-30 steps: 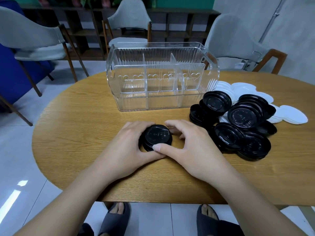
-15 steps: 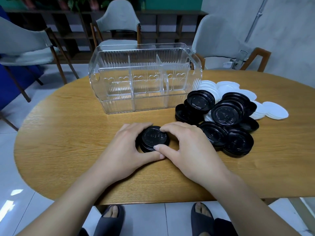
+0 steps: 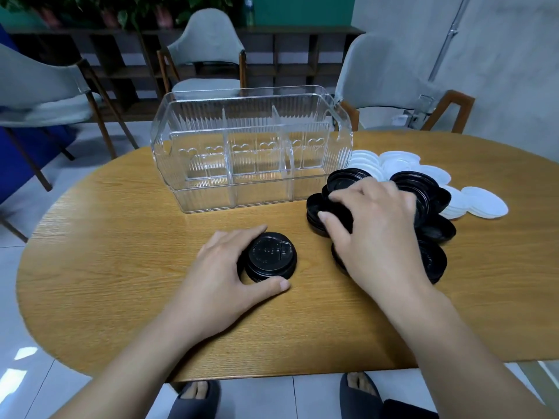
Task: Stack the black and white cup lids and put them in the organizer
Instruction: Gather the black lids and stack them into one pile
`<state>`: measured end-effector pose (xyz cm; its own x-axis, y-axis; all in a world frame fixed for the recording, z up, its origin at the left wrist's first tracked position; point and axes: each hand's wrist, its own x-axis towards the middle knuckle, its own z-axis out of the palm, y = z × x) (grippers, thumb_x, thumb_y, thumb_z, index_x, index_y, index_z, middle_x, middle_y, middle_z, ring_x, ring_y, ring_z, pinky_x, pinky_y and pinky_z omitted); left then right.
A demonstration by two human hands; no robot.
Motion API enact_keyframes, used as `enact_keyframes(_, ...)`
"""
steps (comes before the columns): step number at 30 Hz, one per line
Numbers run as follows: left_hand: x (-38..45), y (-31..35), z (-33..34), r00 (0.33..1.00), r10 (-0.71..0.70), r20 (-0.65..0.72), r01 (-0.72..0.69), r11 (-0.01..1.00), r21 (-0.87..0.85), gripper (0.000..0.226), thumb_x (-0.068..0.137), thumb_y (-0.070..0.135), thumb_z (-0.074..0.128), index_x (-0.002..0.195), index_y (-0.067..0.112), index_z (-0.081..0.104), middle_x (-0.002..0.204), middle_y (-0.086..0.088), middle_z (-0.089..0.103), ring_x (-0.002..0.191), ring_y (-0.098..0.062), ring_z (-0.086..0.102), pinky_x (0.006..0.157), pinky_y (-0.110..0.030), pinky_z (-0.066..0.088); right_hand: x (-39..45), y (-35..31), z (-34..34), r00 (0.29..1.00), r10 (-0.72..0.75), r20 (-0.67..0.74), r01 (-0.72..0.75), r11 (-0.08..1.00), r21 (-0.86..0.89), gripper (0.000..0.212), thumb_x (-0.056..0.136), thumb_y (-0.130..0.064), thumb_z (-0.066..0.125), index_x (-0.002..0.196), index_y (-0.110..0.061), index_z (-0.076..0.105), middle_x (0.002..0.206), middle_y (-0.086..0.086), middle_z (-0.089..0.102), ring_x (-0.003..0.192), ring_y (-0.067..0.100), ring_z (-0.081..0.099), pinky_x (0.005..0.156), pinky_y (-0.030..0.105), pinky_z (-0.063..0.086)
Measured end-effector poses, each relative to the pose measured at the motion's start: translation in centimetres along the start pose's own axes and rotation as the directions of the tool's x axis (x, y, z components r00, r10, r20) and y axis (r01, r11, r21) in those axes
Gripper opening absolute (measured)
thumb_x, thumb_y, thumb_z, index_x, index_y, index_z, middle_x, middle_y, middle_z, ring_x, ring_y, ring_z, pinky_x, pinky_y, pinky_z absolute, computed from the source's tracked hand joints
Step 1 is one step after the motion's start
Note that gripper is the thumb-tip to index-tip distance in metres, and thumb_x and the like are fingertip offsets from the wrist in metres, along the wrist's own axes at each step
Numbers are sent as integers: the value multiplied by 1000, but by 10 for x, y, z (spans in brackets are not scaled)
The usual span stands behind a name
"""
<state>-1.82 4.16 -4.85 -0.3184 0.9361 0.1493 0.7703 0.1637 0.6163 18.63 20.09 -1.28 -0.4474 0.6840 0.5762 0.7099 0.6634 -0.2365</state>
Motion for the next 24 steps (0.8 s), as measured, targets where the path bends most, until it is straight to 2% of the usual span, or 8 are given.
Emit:
enact_keyframes(3, -1, -2, 2, 1000, -6, -7, 6, 1000, -11, 107, 71, 91, 75, 163, 44, 48, 139, 41, 54, 142, 3, 45, 124, -40, 44, 12, 5, -1, 998, 49, -33, -51, 996, -74, 26, 98, -38, 79, 114, -19, 79, 111, 1, 66, 107, 33, 54, 90, 43, 28)
enact_keyframes(5, -1, -3, 3, 1000, -2, -15, 2, 1000, -12, 100, 72, 88, 78, 159, 46, 51, 132, 46, 51, 140, 5, 46, 122, -38, 45, 18, 6, 0, 998, 67, -1, -66, 986, -150, 22, 98, -38, 77, 108, -20, 81, 107, 1, 66, 105, 34, 52, 89, 44, 27)
enact_keyframes(11, -1, -6, 2, 1000, 5, -24, -5, 1000, -3, 95, 74, 86, 77, 157, 45, 53, 132, 41, 57, 138, 5, 47, 120, -38, 46, 19, 0, 4, 992, 76, 101, -53, 975, -215, 18, 102, -38, 70, 94, -28, 82, 96, -5, 66, 100, 29, 49, 87, 45, 27)
enact_keyframes(17, 0, -4, 1, 999, -12, -37, 12, 1000, 5, 98, 73, 89, 71, 158, 43, 54, 133, 39, 56, 138, -1, 47, 122, -44, 45, 13, -4, 6, 994, 56, 99, -49, 996, -70, 11, 97, -28, 78, 86, -30, 77, 92, -8, 65, 99, 27, 53, 86, 41, 23)
enact_keyframes(24, 0, 0, 1, 999, -23, -43, 23, 1000, 12, 97, 77, 83, 78, 160, 39, 53, 136, 33, 58, 138, -3, 48, 122, -43, 45, 1, -11, -1, 997, -21, 70, 17, 998, 55, 9, 97, -27, 79, 90, -29, 73, 92, -11, 63, 100, 25, 55, 93, 44, 32)
